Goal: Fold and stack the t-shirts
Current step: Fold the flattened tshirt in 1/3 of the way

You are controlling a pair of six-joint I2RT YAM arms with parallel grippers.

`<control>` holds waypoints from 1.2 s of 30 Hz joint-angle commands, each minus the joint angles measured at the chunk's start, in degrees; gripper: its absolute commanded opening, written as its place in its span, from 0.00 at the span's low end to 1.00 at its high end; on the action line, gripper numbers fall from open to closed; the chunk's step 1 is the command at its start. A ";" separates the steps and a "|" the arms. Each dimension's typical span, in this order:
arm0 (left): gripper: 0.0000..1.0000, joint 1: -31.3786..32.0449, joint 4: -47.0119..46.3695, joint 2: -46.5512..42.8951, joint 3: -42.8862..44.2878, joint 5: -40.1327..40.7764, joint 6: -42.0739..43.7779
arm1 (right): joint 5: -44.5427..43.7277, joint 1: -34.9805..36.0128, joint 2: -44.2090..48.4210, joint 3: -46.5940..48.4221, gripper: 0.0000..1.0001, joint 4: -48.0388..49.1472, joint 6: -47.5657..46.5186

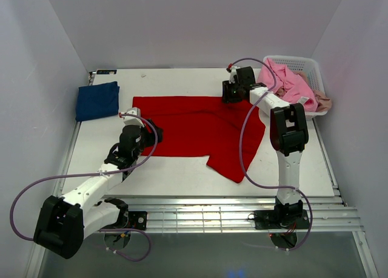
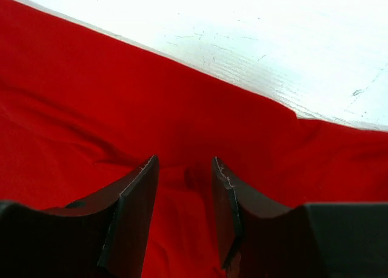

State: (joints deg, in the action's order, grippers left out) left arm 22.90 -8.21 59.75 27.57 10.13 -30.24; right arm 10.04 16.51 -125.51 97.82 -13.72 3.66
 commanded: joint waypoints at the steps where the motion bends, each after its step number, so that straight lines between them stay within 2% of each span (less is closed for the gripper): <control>1: 0.76 0.13 -0.84 -1.21 0.29 0.68 0.62 | 0.42 -0.34 1.85 1.94 0.46 0.01 0.47; 9: 0.76 0.13 -0.76 -1.91 -0.41 0.33 0.27 | 1.65 -0.25 1.85 -0.26 0.47 -1.05 0.38; 13: 0.76 0.13 -0.67 -2.97 -0.76 0.42 0.18 | 2.17 -0.25 1.33 -0.61 0.43 -1.31 0.38; 15: 0.76 0.13 -0.49 -3.41 -0.94 0.77 0.18 | 2.26 -0.25 0.97 -0.53 0.39 -1.75 0.38; 16: 0.76 0.13 -0.49 -3.58 -1.03 0.85 0.18 | 2.44 -0.25 0.89 -0.53 0.33 -1.75 0.38; 18: 0.76 0.13 -0.32 -3.58 -1.03 0.94 0.27 | 2.70 -0.34 0.71 -0.44 0.31 -1.93 0.38; 26: 0.76 0.13 -0.14 -4.55 -1.47 1.29 0.09 | 2.96 -0.25 -0.35 0.44 0.34 -3.69 0.21; 33: 0.76 0.13 -0.14 -4.90 -1.82 1.38 -0.17 | 3.05 -0.17 -0.52 -0.44 0.32 -3.77 -0.14; 36: 0.76 0.13 -0.23 -4.99 -1.91 1.47 -0.26 | 3.40 -0.17 -0.87 -0.52 0.14 -4.12 -0.23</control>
State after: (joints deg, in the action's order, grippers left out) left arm 22.90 -8.12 56.42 26.59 11.14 -30.30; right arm 12.25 16.51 -125.75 97.60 -17.08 3.84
